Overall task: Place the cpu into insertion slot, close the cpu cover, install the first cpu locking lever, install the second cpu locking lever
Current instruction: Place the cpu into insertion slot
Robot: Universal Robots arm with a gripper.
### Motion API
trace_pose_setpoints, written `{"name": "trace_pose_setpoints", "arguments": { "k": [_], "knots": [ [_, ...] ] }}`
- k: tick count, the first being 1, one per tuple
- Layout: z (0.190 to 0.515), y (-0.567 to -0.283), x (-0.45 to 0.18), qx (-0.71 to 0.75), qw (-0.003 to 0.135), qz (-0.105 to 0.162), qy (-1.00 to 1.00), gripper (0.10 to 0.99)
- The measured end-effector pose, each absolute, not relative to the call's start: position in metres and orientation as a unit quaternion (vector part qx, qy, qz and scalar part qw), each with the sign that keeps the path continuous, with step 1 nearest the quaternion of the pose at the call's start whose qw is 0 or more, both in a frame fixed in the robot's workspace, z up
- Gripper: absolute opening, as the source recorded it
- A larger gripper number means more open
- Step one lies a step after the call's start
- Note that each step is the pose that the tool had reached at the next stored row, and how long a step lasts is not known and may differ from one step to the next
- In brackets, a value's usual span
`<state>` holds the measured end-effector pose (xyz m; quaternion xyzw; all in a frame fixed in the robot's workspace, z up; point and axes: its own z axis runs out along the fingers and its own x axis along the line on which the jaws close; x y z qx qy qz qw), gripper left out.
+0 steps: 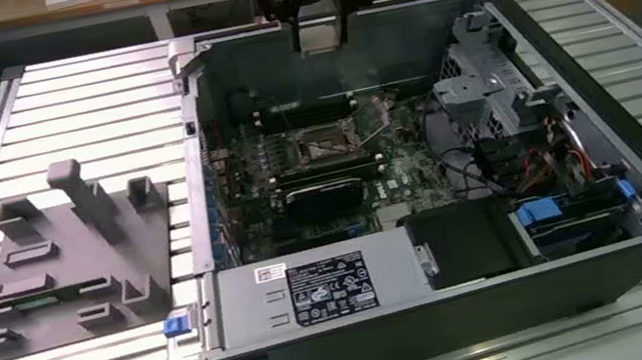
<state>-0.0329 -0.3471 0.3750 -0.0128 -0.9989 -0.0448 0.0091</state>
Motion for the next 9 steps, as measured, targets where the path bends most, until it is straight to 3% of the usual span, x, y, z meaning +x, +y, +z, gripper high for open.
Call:
{"name": "trace_pose_setpoints", "arguments": {
  "k": [9],
  "knots": [
    [0.3750,-0.3471,-0.0329,-0.013,0.009,-0.045,-0.999,0.541]
  ]
}}
